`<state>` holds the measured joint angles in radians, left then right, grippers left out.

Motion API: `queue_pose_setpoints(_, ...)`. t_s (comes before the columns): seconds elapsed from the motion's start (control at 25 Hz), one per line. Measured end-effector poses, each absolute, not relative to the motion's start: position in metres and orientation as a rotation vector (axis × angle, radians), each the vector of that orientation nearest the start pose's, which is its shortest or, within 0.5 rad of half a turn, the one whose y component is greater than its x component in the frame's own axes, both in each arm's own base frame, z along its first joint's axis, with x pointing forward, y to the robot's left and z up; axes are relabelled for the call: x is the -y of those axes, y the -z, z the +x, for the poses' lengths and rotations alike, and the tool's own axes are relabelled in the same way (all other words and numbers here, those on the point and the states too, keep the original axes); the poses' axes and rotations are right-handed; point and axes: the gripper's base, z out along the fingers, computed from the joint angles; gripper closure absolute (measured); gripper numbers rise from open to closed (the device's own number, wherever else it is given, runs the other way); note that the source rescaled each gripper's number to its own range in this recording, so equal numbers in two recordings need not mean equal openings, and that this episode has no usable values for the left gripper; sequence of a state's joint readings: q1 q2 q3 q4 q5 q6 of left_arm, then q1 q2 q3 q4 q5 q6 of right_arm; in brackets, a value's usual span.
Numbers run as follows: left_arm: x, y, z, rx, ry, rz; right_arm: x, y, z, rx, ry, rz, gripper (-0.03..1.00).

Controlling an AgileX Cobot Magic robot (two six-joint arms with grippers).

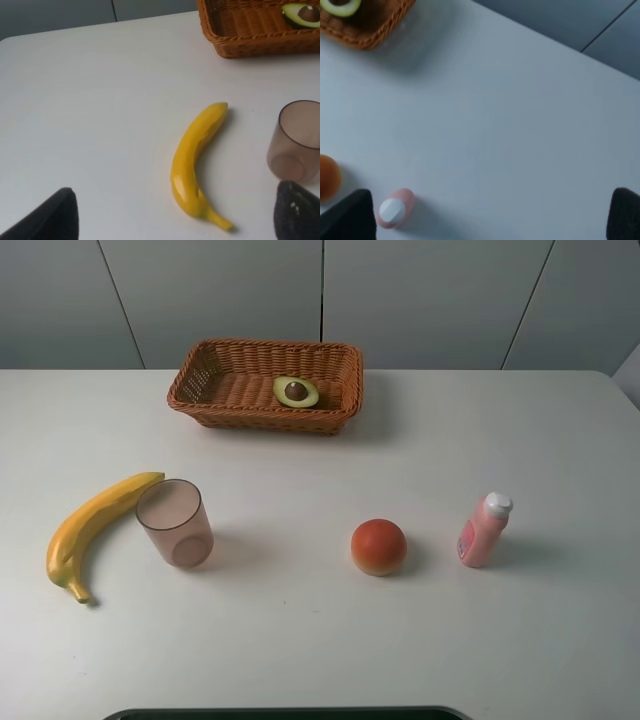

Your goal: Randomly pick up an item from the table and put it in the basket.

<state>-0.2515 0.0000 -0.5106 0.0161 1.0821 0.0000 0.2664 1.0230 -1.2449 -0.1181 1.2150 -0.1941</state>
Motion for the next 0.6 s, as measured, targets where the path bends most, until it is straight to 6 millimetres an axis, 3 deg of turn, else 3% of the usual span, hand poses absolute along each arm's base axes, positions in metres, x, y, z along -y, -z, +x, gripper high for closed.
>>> queue_pose_setpoints(0.24, -0.003, -0.278, -0.006, -2.042, 0.137, 0.257, -0.020, -0.377, 0.100, -2.350, 0.043, -0.456, -0.03)
queue_pose_setpoints(0.6, -0.003, -0.278, -0.006, -2.041, 0.132, 0.264, -0.005, -0.320, 0.039, -2.287, -0.034, -0.357, -0.03)
